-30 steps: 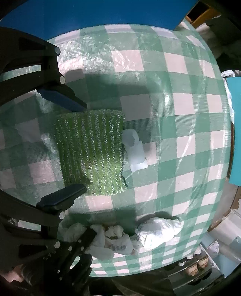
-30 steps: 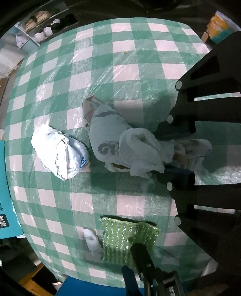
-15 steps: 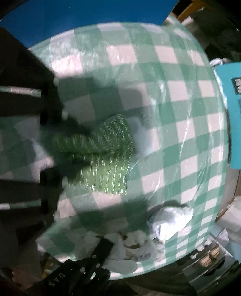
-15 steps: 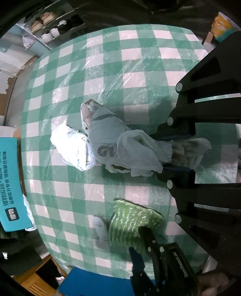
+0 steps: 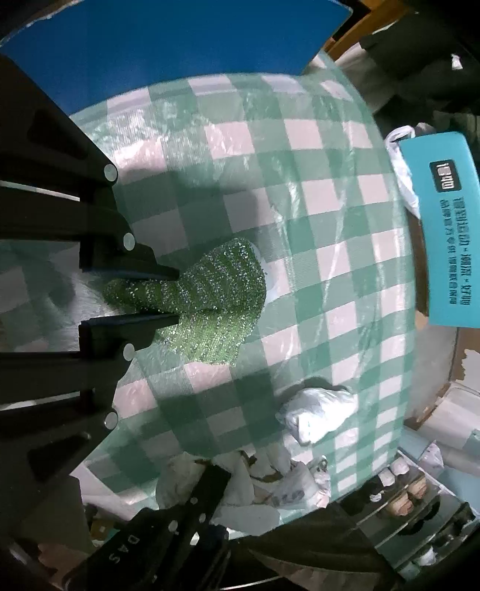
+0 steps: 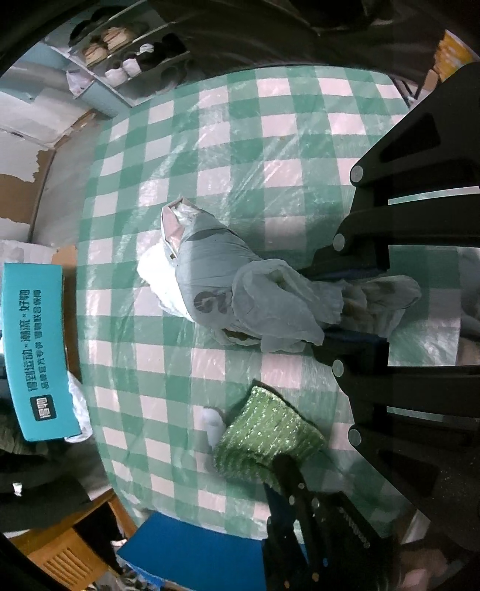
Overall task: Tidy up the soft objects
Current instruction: 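Close the left tool on the green scrubber while the right tool grasps the white plastic bag, then lift the green scrubber with the left tool over the box while the right tool carries the bag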
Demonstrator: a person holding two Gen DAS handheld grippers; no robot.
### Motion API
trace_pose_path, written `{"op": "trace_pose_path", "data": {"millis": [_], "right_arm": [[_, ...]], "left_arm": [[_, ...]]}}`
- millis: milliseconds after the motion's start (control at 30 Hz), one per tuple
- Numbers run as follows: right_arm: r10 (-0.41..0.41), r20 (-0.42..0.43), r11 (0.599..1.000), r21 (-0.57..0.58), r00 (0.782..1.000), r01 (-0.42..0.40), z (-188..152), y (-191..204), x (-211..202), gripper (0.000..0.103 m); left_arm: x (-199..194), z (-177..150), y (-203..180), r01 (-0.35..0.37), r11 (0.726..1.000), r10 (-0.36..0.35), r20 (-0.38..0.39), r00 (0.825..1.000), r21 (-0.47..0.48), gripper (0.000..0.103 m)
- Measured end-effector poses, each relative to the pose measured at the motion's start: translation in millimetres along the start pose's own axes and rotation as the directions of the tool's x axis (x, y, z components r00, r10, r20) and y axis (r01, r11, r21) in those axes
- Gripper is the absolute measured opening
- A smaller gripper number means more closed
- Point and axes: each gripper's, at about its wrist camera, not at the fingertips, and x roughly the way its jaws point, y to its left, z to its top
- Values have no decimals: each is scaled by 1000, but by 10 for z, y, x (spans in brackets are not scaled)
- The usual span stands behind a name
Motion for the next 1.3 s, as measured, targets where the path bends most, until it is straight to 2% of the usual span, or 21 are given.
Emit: {"op": "trace_pose_path", "data": {"millis": [167,367,700,1300], "right_arm": [[4,23,1000,-16,1000,-3,70,18,-19,20],[5,56,999,-43,998,-2,85,86,-145,20],[1,102,996,-87,995,8,99,195,-350,20],[20,175,987,-161,984,8,154,424,-682,20]], "left_arm": [[-133,88,92,-6,1000,6,22,1000,3,16],[-342,33,94,-55,998,53,77,996,32,16],[-588,-1,124,-93,994,86,127,988,50,16],[-1022,-99,285,-164,985,149,220,964,50,16]]}}
